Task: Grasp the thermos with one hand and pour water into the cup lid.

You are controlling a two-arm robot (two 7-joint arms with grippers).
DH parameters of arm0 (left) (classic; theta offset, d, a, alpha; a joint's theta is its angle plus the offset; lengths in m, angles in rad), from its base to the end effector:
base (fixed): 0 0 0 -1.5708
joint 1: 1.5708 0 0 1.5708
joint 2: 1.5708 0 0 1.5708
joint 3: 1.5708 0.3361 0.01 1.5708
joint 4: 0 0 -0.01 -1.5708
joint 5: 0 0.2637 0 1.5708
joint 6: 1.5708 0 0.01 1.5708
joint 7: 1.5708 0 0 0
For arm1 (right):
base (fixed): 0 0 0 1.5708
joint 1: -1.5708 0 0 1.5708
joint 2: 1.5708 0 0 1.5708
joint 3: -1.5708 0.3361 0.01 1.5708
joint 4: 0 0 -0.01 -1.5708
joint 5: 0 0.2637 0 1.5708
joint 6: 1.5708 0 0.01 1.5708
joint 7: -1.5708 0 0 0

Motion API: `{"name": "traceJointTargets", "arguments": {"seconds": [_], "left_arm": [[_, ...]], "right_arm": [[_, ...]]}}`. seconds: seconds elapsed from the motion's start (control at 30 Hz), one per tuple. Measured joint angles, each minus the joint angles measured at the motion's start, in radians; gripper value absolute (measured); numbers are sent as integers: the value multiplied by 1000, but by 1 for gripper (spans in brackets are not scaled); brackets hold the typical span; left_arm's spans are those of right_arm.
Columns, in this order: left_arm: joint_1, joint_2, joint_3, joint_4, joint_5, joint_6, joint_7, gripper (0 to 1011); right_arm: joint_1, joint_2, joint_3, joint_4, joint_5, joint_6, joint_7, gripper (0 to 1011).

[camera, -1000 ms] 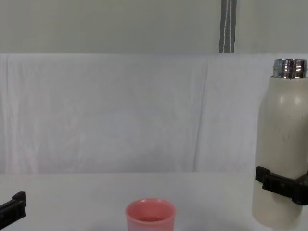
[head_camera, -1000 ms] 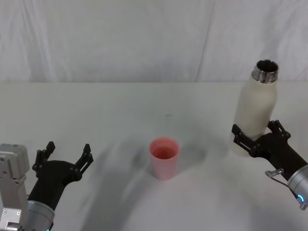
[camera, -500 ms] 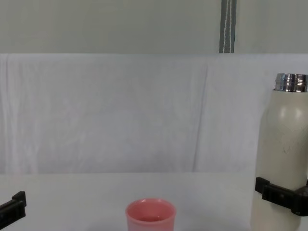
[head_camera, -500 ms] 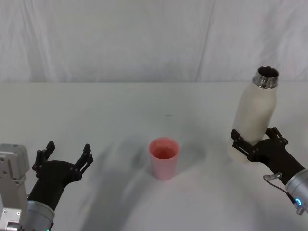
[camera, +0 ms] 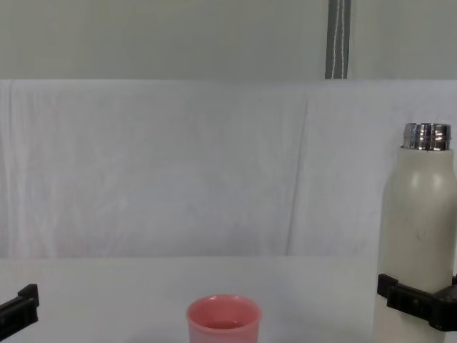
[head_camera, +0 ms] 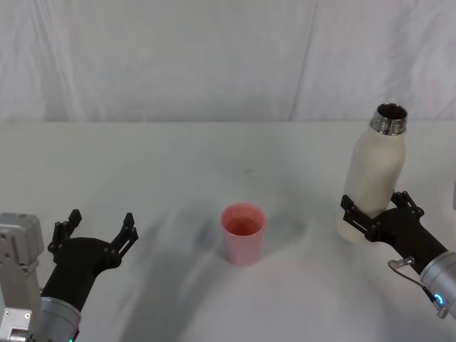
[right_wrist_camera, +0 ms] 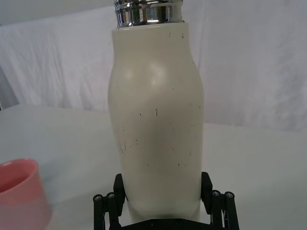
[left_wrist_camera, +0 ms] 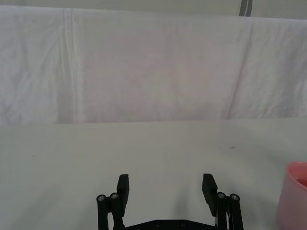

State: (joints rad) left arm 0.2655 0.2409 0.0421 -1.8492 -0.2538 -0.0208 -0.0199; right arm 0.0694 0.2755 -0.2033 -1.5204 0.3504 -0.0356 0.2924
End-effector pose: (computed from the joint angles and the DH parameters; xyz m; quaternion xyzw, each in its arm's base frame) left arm 0.1963 0.0533 -0.3283 -0.0174 0.0064 0.6616 0.7496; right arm 0.3015 -0.0430 -0.3414 0.0249 0.0221 -0.5221 0.8522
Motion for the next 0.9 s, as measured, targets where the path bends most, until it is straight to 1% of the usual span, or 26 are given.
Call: {"name": "traceJointTargets", "arguments": {"seconds": [0.4, 0.53, 0.9], "left_arm": [[0, 0, 0, 0, 0, 0, 0, 1001], [0, 0, 0, 0, 0, 0, 0, 1001], [0, 0, 0, 0, 0, 0, 0, 1001]], "right_arm": [[38, -14, 0, 64, -14, -40, -5, 951], [47, -17, 0, 80, -19, -43, -5, 951], [59, -16, -3, 94, -30, -45, 2, 951]]}}
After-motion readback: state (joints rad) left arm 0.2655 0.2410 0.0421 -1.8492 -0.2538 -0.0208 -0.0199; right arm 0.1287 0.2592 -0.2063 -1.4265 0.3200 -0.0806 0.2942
